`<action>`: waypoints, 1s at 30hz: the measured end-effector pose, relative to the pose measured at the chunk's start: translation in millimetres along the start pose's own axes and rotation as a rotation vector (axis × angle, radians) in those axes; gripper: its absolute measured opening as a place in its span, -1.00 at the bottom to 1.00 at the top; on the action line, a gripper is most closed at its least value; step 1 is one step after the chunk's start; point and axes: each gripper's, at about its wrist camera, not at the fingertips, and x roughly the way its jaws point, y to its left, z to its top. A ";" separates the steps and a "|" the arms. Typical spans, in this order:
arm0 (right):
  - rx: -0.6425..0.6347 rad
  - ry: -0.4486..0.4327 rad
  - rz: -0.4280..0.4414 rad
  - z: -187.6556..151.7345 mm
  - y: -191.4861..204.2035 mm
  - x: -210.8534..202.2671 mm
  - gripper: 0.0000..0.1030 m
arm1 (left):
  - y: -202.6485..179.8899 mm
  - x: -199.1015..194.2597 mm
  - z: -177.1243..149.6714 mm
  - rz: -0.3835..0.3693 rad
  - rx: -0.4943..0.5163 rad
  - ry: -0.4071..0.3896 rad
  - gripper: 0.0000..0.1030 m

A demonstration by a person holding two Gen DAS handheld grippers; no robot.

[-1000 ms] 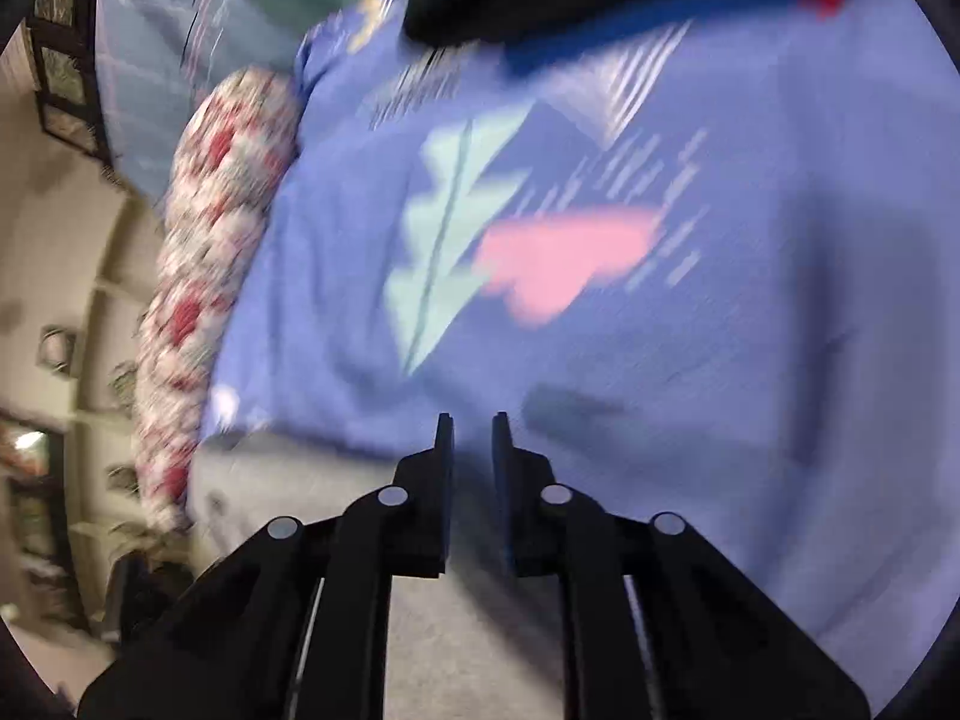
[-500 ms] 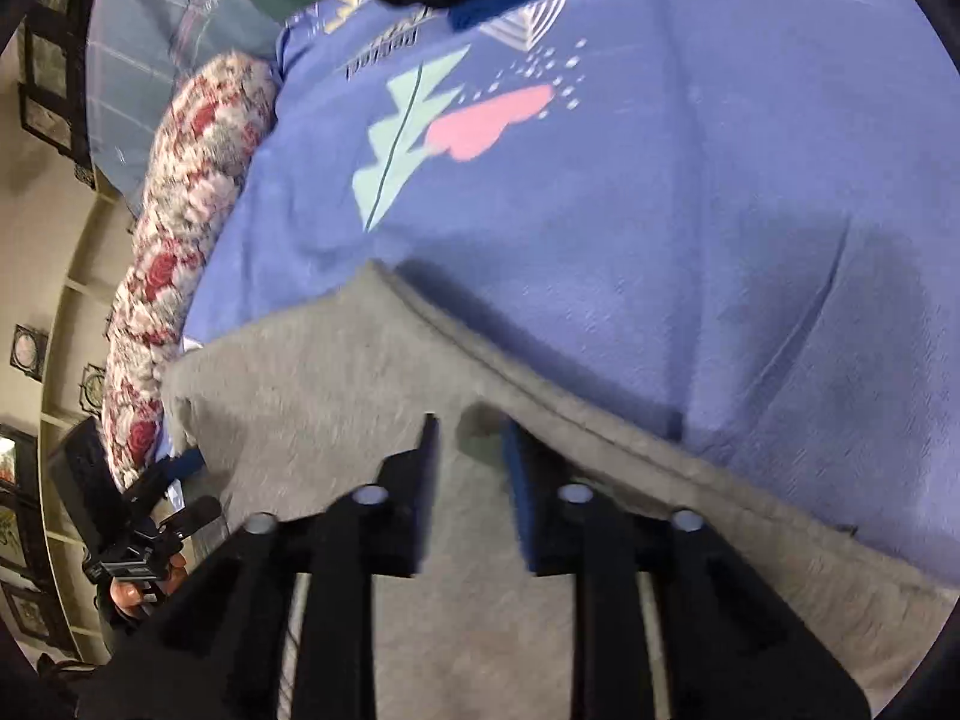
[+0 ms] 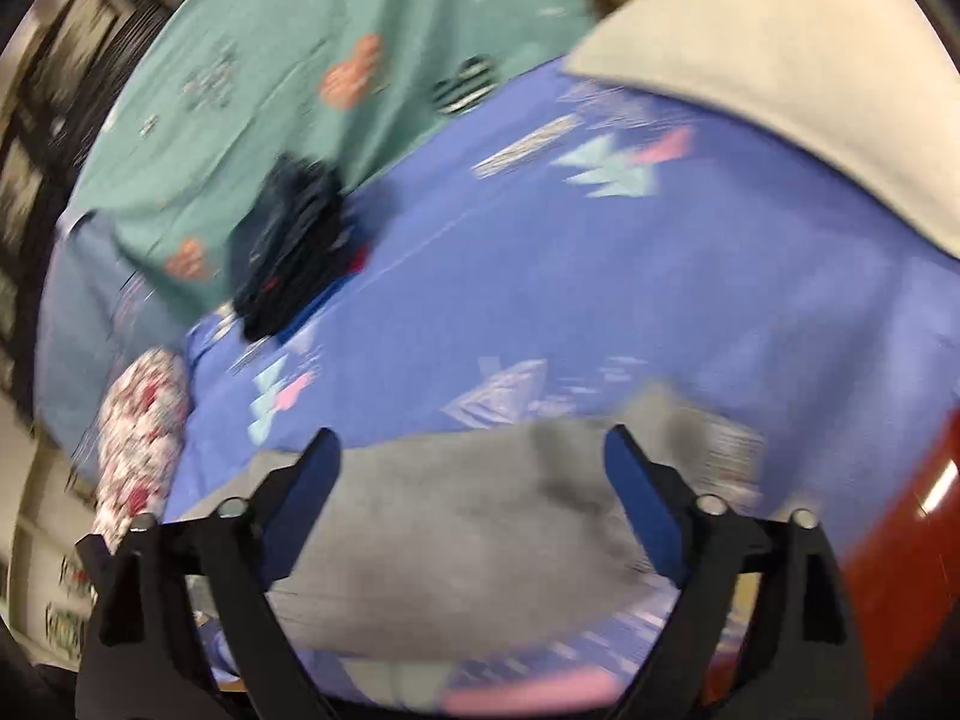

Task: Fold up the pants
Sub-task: 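Grasp the labelled waistband with the right gripper and fold it over the legs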

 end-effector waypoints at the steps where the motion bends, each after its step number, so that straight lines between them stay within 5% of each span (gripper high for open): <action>1: 0.018 0.011 -0.039 -4.6 -11.6 -10.3 0.88 | -5.7 5.9 1.2 -0.010 0.007 0.010 0.89; 5: 0.085 0.085 -0.084 -19.7 -44.1 -14.6 0.89 | -17.0 23.1 0.3 -0.040 -0.017 0.049 0.89; 15: 0.172 0.190 0.018 -36.2 -51.7 26.6 0.91 | 0.9 10.6 -19.6 0.020 -0.103 0.063 0.89; 17: 0.223 0.243 0.095 -42.5 -49.7 31.8 0.92 | 4.8 11.7 -21.7 0.018 -0.124 0.070 0.89; 24: 0.240 0.195 0.069 -40.1 -44.9 35.2 0.94 | -3.8 14.5 -21.4 0.015 -0.093 0.070 0.89; 30: 0.243 0.118 0.071 -44.3 -42.7 36.2 0.90 | 38.2 -4.4 -25.9 0.119 -0.208 0.019 0.89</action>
